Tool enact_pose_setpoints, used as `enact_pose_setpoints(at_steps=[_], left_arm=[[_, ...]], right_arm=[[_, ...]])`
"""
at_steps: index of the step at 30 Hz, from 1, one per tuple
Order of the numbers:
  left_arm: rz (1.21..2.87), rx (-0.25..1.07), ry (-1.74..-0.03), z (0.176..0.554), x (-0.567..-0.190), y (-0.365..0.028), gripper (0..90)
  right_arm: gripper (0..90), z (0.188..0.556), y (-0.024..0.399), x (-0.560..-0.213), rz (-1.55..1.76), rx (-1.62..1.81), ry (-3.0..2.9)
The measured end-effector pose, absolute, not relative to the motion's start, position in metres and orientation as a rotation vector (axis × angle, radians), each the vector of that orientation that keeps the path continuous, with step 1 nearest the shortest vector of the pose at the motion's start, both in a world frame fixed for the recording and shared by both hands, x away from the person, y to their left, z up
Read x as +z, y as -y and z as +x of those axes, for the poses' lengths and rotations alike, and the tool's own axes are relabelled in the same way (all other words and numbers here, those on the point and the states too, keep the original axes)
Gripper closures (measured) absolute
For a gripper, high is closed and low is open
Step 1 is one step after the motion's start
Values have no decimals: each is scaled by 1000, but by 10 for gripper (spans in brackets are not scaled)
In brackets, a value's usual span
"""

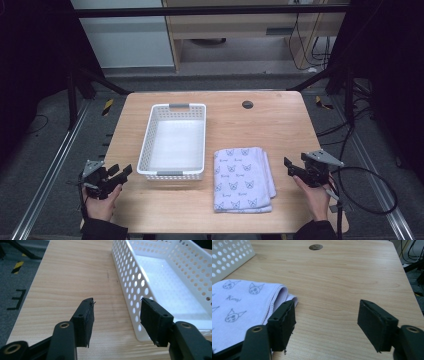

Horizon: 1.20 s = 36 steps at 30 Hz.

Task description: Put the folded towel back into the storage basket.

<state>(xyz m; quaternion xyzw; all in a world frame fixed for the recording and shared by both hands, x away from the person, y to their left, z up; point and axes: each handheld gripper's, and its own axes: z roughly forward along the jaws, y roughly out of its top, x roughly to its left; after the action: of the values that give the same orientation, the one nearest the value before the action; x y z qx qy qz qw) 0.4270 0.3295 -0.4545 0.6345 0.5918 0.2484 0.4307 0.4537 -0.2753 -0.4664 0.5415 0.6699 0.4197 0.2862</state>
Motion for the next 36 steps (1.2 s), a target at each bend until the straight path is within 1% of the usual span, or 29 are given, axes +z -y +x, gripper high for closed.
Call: enact_pose_setpoints(at_steps=[2,3,4,5,7,9,10,12,16,22,25,26,30,31,33,36], left_arm=[[1576,619,-1461,425,-452,-328,459],[1576,619,-1461,425,-452,-328,464],[1570,614,-1450,423,-451,-327,464],[1569,616,-1442,422,-450,-326,471],[1573,622,-1426,421,-448,-324,475],[1576,621,-1414,419,-446,-321,475],[1578,624,-1408,419,-446,-321,475],[1580,629,-1395,417,-444,-318,474],[1589,630,-1365,414,-441,-311,467],[1605,627,-1322,412,-437,-298,453],[1619,632,-1299,411,-435,-291,446],[1619,632,-1299,411,-435,-291,446],[1626,634,-1278,412,-432,-286,440],[1626,639,-1273,413,-430,-285,440],[1630,644,-1259,416,-427,-280,438],[1634,647,-1248,417,-424,-275,437]], right_arm=[[256,452,275,-464,1429,1120,-1789],[256,452,275,-464,1429,1120,-1789],[237,452,275,-464,1420,1119,-1789],[199,451,274,-462,1404,1124,-1787],[159,451,273,-461,1386,1112,-1786],[150,450,272,-460,1383,1111,-1786],[128,450,271,-458,1366,1112,-1789],[128,449,270,-456,1361,1114,-1788],[138,448,270,-454,1345,1119,-1786],[184,446,264,-448,1312,1118,-1804],[223,446,261,-445,1296,1124,-1815],[223,446,261,-445,1296,1124,-1815],[292,444,260,-439,1290,1146,-1807],[292,444,260,-439,1290,1146,-1807],[341,445,260,-435,1286,1160,-1808],[362,446,259,-434,1291,1176,-1812]])
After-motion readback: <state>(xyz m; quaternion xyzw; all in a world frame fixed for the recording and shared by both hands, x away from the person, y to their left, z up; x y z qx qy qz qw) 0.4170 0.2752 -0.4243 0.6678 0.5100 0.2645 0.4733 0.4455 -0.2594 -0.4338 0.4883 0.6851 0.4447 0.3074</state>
